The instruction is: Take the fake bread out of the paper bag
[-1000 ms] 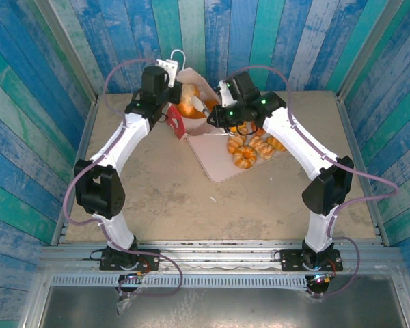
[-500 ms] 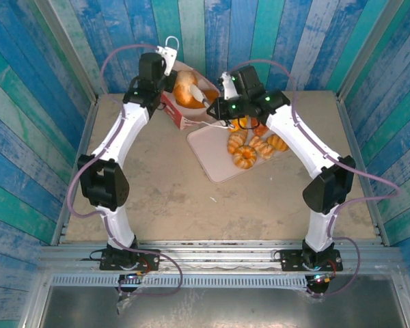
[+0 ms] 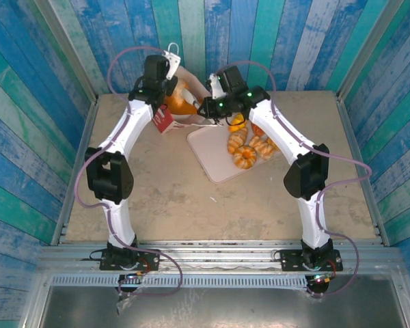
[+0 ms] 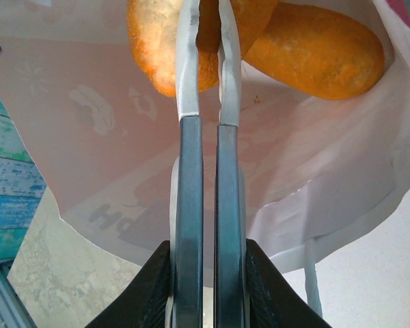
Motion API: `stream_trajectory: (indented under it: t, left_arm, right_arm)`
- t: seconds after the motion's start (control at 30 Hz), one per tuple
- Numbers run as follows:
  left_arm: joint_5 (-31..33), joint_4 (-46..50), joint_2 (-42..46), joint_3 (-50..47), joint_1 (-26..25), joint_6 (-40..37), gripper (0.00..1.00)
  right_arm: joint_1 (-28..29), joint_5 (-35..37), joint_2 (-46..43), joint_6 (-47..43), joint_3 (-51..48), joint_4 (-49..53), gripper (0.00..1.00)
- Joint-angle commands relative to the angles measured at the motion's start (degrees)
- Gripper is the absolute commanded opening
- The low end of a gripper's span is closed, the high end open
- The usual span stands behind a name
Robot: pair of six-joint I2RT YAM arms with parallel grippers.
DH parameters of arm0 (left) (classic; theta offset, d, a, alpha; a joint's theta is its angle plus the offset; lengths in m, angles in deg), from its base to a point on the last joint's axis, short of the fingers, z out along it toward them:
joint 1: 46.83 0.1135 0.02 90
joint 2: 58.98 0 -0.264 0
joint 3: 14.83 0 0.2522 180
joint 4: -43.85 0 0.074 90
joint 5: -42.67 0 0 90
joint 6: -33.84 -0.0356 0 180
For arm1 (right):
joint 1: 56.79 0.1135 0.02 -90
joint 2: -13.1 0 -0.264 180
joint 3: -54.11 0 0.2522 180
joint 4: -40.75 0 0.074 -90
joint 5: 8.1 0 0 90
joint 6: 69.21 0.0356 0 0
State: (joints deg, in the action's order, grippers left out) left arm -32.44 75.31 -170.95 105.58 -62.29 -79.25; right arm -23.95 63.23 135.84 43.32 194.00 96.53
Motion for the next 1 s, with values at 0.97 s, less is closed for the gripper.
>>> stream_trajectory:
  t: [0.97]
  left_arm:
    - [-2.3,-0.5,-3.2,-0.8,-1.0,6.3,0.00]
  right_arm:
    - [0.4,4.0,-6.5,-2.2,-13.7,-20.0,0.01]
